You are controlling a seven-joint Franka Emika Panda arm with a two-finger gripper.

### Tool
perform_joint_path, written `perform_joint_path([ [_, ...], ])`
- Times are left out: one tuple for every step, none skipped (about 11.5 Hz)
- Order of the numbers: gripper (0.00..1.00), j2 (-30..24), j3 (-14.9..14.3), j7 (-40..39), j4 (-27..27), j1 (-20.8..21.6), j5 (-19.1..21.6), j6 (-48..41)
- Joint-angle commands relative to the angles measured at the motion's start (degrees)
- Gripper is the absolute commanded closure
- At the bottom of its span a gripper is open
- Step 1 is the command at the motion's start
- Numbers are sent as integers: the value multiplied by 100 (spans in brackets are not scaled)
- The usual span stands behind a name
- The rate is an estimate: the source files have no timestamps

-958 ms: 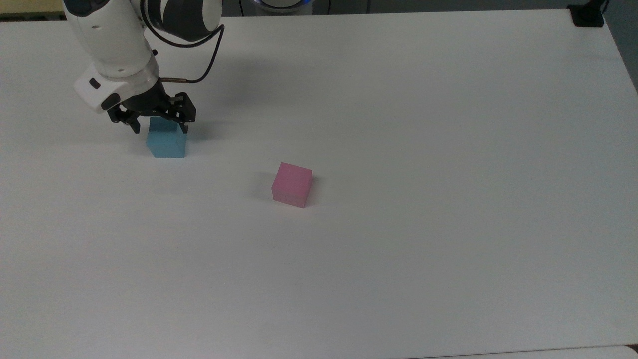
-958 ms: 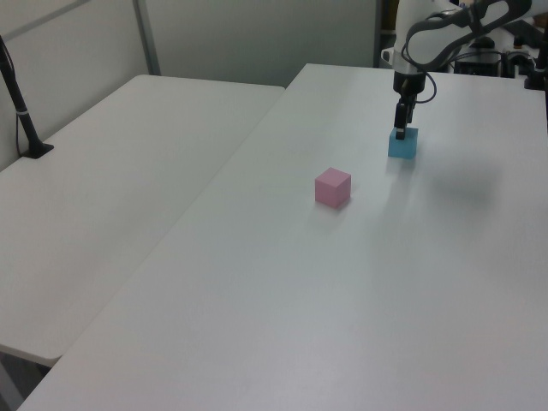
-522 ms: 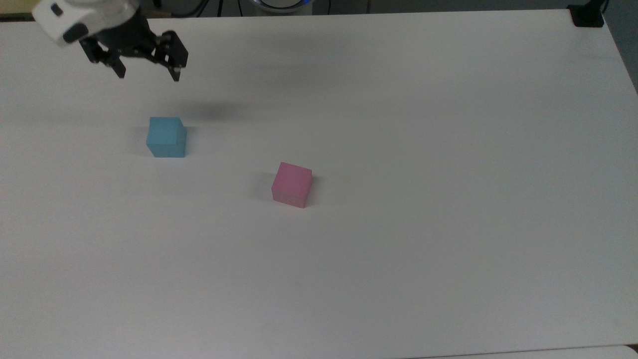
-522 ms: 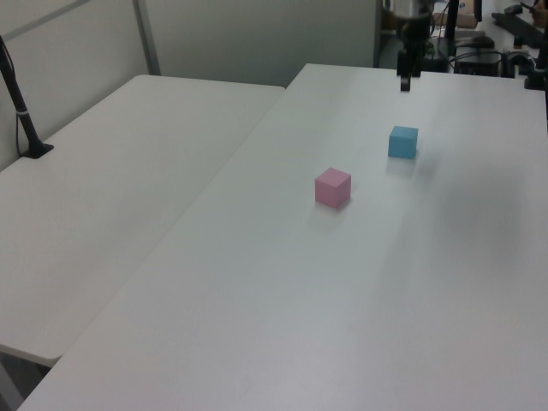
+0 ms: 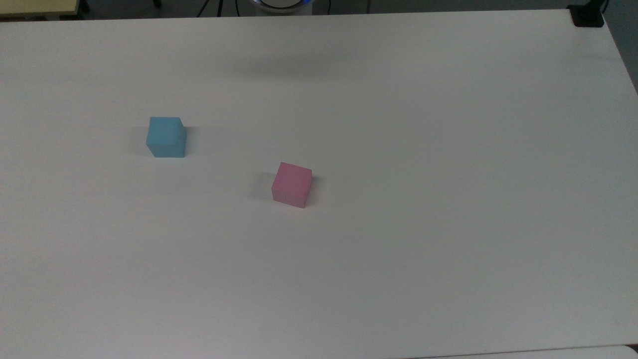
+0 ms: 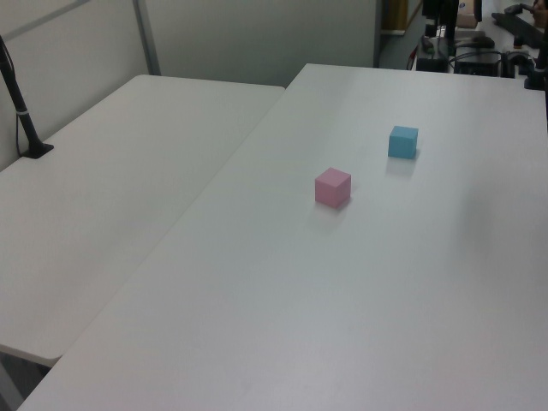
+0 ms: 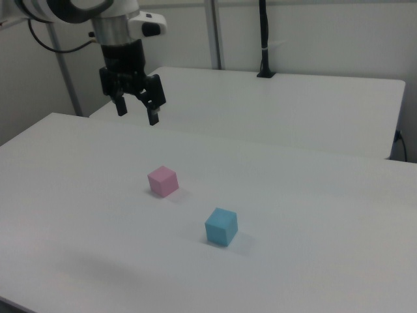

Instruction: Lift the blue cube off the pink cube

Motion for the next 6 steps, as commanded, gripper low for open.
perform_joint_path([
  [0, -76, -112, -314, -152, 269, 10, -101],
  [0, -6, -112, -455, -134, 269, -52, -40],
  [0, -6, -112, -422, -134, 269, -70, 74],
  [0, -32, -121, -439, -125, 260, -78, 75],
  [0, -23, -130, -413, -116, 260, -79, 93],
  [0, -23, -130, -369, -99, 260, -79, 119],
])
